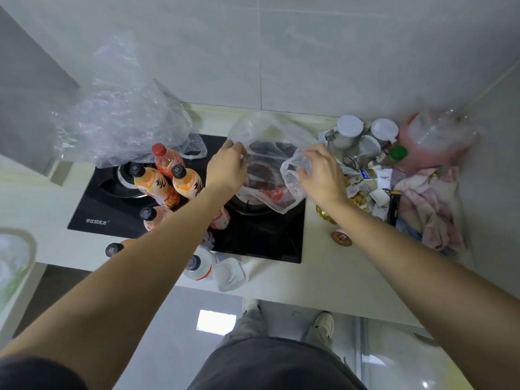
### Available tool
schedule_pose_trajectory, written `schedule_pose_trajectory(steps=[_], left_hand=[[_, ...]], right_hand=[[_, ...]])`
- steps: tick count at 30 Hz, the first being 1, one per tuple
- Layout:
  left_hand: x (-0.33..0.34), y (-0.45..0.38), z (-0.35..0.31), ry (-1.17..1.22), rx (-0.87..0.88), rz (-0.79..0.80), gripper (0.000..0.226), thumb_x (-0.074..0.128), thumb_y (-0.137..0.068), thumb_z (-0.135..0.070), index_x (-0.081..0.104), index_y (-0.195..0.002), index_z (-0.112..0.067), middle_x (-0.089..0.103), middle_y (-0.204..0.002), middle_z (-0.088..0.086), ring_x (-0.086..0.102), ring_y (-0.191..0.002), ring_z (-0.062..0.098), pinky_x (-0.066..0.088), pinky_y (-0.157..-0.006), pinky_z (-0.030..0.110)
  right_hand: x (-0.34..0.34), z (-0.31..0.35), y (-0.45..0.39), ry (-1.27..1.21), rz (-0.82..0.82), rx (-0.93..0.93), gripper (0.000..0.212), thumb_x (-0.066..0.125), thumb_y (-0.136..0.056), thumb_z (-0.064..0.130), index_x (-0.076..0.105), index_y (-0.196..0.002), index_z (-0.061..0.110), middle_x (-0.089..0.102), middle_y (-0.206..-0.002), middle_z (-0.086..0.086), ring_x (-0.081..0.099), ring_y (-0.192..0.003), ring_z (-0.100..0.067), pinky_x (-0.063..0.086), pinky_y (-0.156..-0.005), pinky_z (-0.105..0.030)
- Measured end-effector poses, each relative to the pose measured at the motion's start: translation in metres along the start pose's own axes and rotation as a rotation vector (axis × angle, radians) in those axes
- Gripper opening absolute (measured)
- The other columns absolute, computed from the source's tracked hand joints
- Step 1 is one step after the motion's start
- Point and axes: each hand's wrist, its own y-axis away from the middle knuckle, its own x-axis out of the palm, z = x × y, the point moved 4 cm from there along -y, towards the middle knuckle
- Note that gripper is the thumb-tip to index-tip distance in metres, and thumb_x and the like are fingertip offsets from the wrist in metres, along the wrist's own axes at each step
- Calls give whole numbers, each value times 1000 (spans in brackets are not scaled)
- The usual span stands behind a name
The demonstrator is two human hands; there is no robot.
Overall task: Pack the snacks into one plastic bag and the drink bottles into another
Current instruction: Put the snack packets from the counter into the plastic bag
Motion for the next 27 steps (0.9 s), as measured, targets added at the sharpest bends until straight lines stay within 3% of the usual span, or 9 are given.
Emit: schedule_pose_trajectory(steps=[3, 10, 14, 18, 22, 27], left_hand=[[-16, 17, -13, 55, 67, -79, 23, 53, -99, -16, 65, -118, -9, 60, -117, 9, 64, -89, 33, 49, -67, 39], [-61, 65, -52, 109, 168, -225, 26, 60, -95, -18, 68, -119, -13, 59, -92, -5, 61, -77, 20, 48, -61, 34], [-81, 90, -72, 110, 214, -281, 24, 61, -93, -15, 69, -115, -13, 53, -86, -9, 56, -69, 16, 51, -60, 38], [-91, 112, -89, 104, 223, -313, 25, 60, -93, -14, 69, -116, -13, 51, -84, -10, 53, -67, 14, 52, -58, 40], [-96, 131, -100, 103, 182, -356, 22, 63, -93, -17, 71, -114, -15, 55, -82, -10, 54, -67, 12, 51, -58, 35], [-90, 150, -114, 53, 122, -383, 12, 68, -91, -23, 78, -96, -16, 63, -70, -11, 62, -65, 16, 53, -59, 33]], right_hand=[[-24, -8, 9, -120, -108, 21, 28, 76, -89, 12, 73, -115, 2, 65, -119, -5, 67, -101, -25, 56, -91, -39], [-80, -26, 39, -325, -228, -11, 28, 77, -86, 9, 75, -113, 3, 66, -116, -1, 67, -100, -15, 60, -91, -36], [-114, -29, 53, -389, -307, -45, 27, 79, -86, 6, 76, -112, 3, 66, -113, 0, 68, -99, -12, 59, -88, -23], [-136, -38, 59, -426, -346, -70, 25, 79, -86, 5, 76, -110, 3, 66, -112, -2, 68, -96, -11, 58, -84, -18], [-147, -47, 65, -439, -344, -81, 24, 78, -85, 6, 76, -109, 4, 63, -111, 2, 68, -94, -12, 60, -84, -24], [-151, -64, 74, -398, -318, -69, 20, 76, -82, 4, 76, -102, 8, 62, -107, 1, 68, -83, -19, 61, -79, -38]])
